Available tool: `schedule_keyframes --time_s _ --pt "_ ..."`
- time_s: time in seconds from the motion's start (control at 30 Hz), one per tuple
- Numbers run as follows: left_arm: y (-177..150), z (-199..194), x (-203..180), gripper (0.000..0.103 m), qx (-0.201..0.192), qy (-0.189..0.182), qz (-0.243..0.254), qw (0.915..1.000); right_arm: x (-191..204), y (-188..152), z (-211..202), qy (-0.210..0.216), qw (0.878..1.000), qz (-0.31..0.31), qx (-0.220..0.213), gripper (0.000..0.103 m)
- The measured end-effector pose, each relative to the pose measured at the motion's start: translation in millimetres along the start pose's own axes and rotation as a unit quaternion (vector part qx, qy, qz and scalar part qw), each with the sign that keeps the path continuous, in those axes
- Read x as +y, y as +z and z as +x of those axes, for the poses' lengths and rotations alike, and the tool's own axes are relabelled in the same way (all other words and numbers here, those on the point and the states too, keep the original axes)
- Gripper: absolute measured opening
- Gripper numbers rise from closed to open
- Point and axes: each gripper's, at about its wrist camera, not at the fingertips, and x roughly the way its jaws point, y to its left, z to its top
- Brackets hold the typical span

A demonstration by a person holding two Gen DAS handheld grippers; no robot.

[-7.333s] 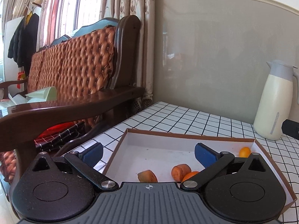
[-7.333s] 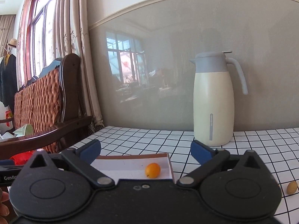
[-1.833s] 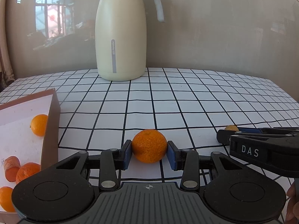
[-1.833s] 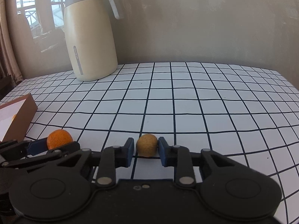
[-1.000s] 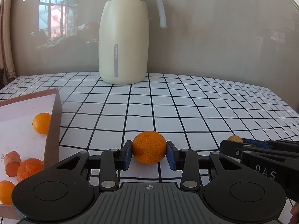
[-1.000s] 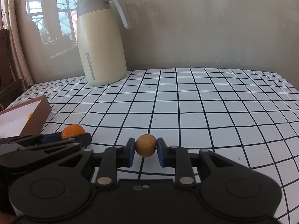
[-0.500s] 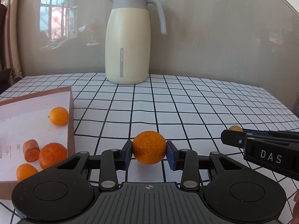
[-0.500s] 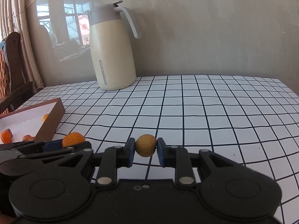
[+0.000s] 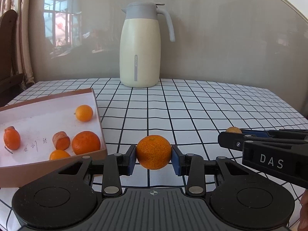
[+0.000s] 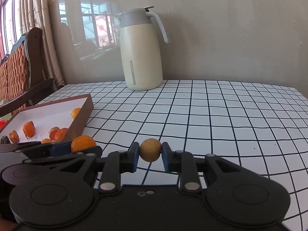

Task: Organize fruits
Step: 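Carry the orange and the small brown fruit over the cardboard box with both tools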

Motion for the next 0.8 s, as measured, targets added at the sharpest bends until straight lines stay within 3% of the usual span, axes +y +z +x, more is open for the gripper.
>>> schedule_keyframes --time_s 0.4,0.8 --pt "-7.5 -43.2 36.6 0.038 -0.032 0.024 -0.020 0.9990 47.8 -0.9 -23.2 0.045 0.998 -0.034 -0.035 0.016" --pt "-6.3 -78.9 107.7 0.038 -0.068 0.090 -0.071 0.9910 98.7 11.2 -23.3 0.099 0.991 -0.047 -0.073 0.016"
